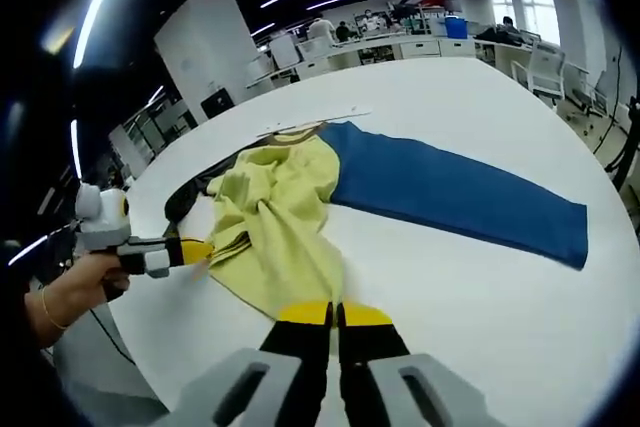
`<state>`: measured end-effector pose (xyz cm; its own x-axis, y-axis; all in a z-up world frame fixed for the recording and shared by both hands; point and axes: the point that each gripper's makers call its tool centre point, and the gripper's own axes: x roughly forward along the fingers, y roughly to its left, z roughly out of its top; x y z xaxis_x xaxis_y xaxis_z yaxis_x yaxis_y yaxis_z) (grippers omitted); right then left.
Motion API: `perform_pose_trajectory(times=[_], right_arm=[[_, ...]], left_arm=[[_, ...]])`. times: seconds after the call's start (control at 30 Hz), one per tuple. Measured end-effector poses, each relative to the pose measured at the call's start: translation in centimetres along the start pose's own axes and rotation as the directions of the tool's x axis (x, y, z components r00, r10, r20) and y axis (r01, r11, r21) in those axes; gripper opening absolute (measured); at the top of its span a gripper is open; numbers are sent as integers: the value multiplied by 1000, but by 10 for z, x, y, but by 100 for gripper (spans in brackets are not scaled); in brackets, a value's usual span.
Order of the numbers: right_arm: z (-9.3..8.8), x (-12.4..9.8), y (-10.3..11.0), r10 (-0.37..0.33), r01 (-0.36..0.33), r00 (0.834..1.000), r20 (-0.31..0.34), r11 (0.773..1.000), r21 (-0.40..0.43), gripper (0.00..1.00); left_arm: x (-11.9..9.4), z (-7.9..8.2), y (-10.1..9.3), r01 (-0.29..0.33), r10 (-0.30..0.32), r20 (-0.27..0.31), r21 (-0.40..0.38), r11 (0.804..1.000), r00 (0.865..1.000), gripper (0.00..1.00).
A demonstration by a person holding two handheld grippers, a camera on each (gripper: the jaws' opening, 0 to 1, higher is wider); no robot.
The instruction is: Fold the garment on the visible template until the final outline fits inside the template.
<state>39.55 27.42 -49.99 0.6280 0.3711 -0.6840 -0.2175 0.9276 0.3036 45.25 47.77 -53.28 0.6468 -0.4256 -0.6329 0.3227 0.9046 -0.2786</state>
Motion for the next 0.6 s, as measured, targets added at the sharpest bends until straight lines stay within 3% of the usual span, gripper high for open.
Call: perform_pose_trajectory(times=[0.2,0.33,0.6], right_arm=[[4,-3,-1,4,-4,1000,16,1000,-3,0],[8,-6,1,14,-14,999,39,1000,-18,0],[13,-13,2,16,-13,998,65,999,-36,0]], left_arm=[[-14,2,2,10,-10,-8,31,999,1000,0],[-29,4,19,-37,38,-12,95,995,999,0],[-56,0,33,-40,43,-38,85,996,998,0]])
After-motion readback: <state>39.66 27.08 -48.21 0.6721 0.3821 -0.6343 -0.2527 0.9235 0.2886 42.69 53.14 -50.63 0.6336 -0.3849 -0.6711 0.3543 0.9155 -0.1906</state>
